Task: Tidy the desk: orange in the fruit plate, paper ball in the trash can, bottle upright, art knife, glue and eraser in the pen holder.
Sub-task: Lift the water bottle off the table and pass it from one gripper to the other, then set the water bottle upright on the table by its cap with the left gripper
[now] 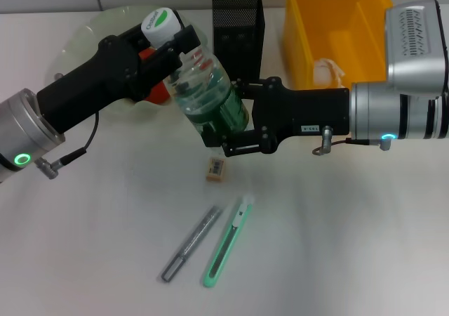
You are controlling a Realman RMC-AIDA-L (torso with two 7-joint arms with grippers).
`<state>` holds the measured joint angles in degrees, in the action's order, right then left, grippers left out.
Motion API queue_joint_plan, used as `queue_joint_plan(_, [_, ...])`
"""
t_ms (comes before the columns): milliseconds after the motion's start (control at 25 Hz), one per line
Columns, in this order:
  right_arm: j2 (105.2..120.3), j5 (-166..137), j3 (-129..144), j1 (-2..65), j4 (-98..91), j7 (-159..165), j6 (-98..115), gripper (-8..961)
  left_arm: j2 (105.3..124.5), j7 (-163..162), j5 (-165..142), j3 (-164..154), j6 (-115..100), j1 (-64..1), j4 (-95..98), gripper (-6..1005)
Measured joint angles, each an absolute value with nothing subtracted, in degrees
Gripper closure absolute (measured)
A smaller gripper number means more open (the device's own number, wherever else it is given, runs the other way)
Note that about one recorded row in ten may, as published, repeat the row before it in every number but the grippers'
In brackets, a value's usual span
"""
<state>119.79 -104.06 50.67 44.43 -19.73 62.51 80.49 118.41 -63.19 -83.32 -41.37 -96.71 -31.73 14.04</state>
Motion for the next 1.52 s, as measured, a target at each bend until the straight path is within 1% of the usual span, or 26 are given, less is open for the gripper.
queue_joint_plan(1040, [119.88,-104.23,51.53,43.90,-16.55,60.87,75.03,137,118.19,-65.99,-83.31,-38.75,-97.94,-29.90,19.14,509])
queue_joint_plan(1400, [119.88,-104.16,51.48,43.74,-14.63,58.18,74.53,137,117.25,-66.11,-83.31,-37.41,-99.53,-27.68,20.57,504])
queue_joint_plan(1520, [119.88,-104.13,51.40,43.74,-13.97,57.44,74.78,138,116.94,-65.83,-83.31,-37.42,-100.09,-25.91,22.00,503])
